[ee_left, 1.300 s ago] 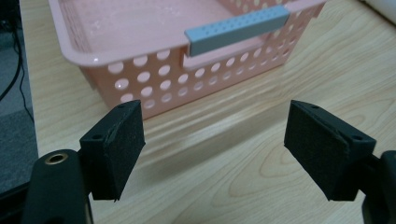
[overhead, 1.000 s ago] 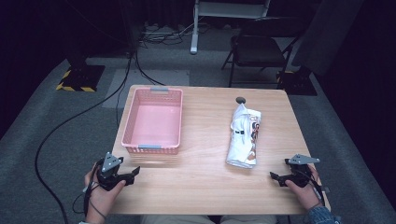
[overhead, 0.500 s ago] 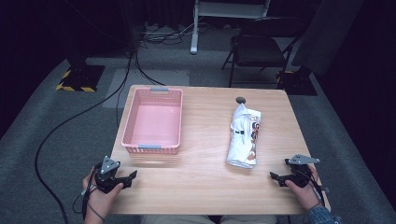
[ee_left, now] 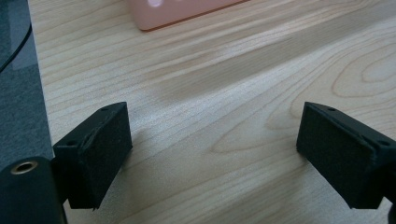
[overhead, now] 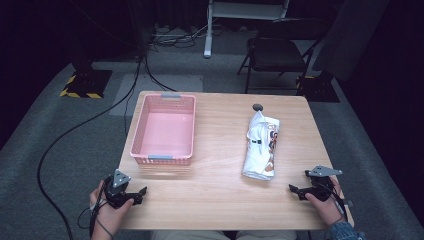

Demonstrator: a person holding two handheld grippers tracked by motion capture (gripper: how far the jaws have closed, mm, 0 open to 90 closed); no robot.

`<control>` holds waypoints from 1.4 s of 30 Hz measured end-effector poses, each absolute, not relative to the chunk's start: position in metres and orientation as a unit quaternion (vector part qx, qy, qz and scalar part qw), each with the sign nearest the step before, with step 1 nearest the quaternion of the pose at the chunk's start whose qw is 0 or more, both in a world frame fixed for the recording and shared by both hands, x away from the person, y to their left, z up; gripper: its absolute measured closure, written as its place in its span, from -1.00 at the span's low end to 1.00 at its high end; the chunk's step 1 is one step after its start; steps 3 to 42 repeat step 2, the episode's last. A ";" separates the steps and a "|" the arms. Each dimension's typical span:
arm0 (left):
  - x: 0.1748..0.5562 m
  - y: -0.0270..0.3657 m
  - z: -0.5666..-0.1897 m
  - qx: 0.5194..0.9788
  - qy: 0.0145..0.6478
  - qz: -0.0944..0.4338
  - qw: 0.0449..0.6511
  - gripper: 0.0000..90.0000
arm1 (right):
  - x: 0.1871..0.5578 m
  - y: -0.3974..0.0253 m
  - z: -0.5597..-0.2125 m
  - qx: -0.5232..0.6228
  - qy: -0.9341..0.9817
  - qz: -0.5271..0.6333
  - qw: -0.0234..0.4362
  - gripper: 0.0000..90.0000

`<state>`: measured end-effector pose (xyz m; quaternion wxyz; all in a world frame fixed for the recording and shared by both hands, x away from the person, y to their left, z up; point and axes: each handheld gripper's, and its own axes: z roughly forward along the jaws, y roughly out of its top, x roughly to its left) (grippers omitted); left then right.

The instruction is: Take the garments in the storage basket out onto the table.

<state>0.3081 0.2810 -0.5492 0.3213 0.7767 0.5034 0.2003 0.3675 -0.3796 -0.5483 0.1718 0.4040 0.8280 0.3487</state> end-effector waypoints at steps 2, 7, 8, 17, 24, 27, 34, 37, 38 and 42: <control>0.308 0.281 -0.549 0.777 0.503 0.199 0.321 -0.79 | 0.367 -0.380 -0.548 0.404 0.828 0.349 0.172 -0.94; 0.308 0.281 -0.549 0.777 0.503 0.199 0.321 -0.79 | 0.367 -0.380 -0.548 0.404 0.828 0.349 0.172 -0.94; 0.308 0.281 -0.549 0.777 0.503 0.199 0.321 -0.79 | 0.367 -0.380 -0.548 0.404 0.828 0.349 0.172 -0.94; 0.308 0.281 -0.549 0.777 0.503 0.199 0.321 -0.79 | 0.367 -0.380 -0.548 0.404 0.828 0.349 0.172 -0.94; 0.308 0.281 -0.549 0.777 0.503 0.199 0.321 -0.79 | 0.367 -0.380 -0.548 0.404 0.828 0.349 0.172 -0.94; 0.308 0.281 -0.549 0.777 0.503 0.199 0.321 -0.79 | 0.367 -0.380 -0.548 0.404 0.828 0.349 0.172 -0.94; 0.308 0.281 -0.549 0.777 0.503 0.199 0.321 -0.79 | 0.367 -0.380 -0.548 0.404 0.828 0.349 0.172 -0.94; 0.308 0.281 -0.549 0.777 0.503 0.199 0.321 -0.79 | 0.367 -0.380 -0.548 0.404 0.828 0.349 0.172 -0.94; 0.308 0.281 -0.549 0.777 0.503 0.199 0.321 -0.79 | 0.367 -0.380 -0.548 0.404 0.828 0.349 0.172 -0.94; 0.308 0.281 -0.549 0.777 0.503 0.199 0.321 -0.79 | 0.367 -0.380 -0.548 0.404 0.828 0.349 0.172 -0.94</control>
